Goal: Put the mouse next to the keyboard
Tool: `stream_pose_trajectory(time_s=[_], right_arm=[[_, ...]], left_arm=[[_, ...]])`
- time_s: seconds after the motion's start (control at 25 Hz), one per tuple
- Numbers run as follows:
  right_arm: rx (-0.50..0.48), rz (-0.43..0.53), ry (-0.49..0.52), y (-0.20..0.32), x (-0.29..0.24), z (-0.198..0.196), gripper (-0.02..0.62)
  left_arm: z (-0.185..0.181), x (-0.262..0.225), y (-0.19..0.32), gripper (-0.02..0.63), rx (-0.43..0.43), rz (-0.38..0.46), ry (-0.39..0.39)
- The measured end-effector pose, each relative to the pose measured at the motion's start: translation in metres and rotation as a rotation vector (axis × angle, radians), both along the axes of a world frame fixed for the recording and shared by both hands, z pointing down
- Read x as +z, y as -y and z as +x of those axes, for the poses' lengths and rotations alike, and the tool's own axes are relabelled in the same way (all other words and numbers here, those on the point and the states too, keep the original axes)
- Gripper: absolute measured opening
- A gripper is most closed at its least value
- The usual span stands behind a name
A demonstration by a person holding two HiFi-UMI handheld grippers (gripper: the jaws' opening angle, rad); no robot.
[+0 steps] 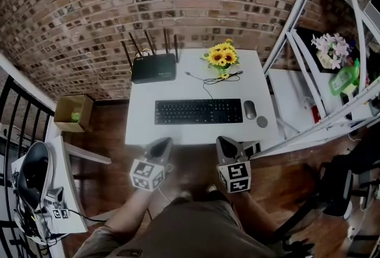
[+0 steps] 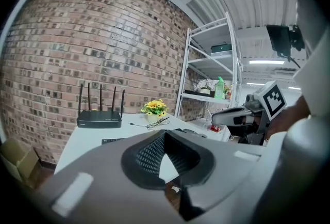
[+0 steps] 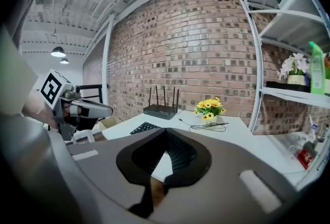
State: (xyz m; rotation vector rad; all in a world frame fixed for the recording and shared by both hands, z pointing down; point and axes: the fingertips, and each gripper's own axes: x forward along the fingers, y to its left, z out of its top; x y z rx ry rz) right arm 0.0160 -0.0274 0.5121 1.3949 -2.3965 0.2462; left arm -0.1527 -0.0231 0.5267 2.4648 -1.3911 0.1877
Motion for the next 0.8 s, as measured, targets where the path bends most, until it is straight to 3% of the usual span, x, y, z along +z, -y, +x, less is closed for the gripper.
stream_pose_trajectory(time_s=[0.8], right_arm=[[-0.08, -0.006, 0.05, -0.031, -0.004, 0.006, 0.013]], left_arm=[[0.03, -0.004, -0.025, -0.008, -0.018, -0.001, -0.004]])
